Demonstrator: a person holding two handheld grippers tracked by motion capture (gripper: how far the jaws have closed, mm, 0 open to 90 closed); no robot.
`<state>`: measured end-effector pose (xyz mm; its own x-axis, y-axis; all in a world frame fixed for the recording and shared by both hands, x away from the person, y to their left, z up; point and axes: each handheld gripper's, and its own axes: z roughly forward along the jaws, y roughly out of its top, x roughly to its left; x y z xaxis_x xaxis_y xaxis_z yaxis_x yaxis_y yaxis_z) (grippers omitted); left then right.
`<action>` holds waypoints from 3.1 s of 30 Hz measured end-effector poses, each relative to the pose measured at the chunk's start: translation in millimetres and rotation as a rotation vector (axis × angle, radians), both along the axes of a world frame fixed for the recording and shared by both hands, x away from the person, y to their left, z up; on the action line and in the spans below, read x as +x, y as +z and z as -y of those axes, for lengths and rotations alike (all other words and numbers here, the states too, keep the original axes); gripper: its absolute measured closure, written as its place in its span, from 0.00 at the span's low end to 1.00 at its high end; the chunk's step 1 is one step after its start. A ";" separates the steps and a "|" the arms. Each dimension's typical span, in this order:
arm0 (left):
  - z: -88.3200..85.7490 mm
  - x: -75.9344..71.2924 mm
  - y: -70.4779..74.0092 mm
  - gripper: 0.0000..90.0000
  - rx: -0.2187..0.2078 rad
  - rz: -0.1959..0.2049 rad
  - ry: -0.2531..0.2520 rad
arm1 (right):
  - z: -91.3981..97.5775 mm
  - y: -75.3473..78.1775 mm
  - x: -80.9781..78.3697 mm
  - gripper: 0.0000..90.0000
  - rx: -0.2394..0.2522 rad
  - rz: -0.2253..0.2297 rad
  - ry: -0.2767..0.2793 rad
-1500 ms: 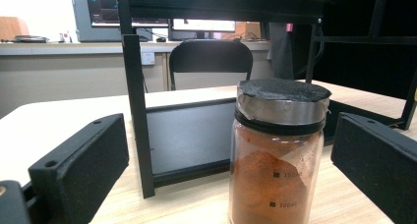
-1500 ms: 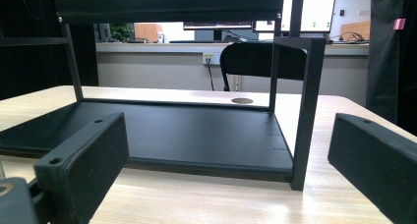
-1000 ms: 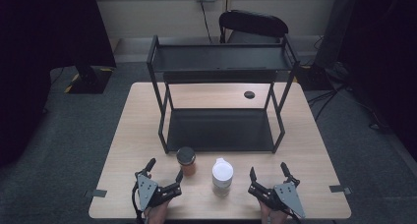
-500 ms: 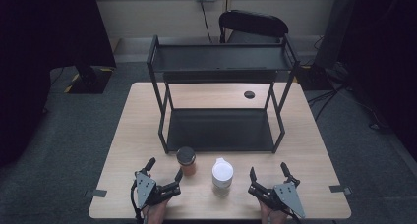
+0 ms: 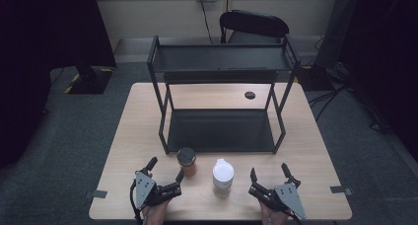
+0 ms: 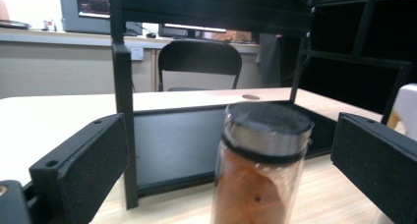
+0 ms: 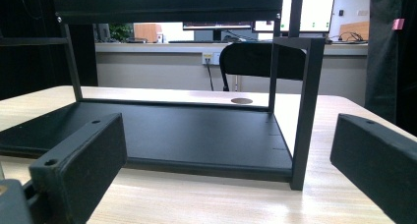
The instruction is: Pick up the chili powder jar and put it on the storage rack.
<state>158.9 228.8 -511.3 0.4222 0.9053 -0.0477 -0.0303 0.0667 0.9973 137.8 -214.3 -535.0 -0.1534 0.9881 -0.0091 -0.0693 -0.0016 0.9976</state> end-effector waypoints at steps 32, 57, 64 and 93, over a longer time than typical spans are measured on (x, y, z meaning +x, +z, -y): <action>16.1 40.9 25.5 0.16 0.086 -0.067 -0.115 | 0.9 0.0 0.2 0.00 0.000 0.000 0.005; 17.9 53.9 11.7 0.32 0.071 -0.146 -0.113 | 1.0 0.0 0.1 0.01 0.000 0.000 0.005; 19.7 52.2 6.6 0.36 0.073 -0.124 -0.109 | 0.6 0.0 0.0 0.01 0.000 0.000 0.004; 13.0 40.9 14.1 0.36 0.044 -0.088 -0.113 | 1.2 0.1 0.0 0.01 0.000 0.000 0.007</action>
<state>199.8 215.9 -497.2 0.5175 0.8542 -0.0504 0.0626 0.0209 0.9978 137.8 -215.5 -534.9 -0.1601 0.9871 -0.0091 -0.0689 -0.0020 0.9976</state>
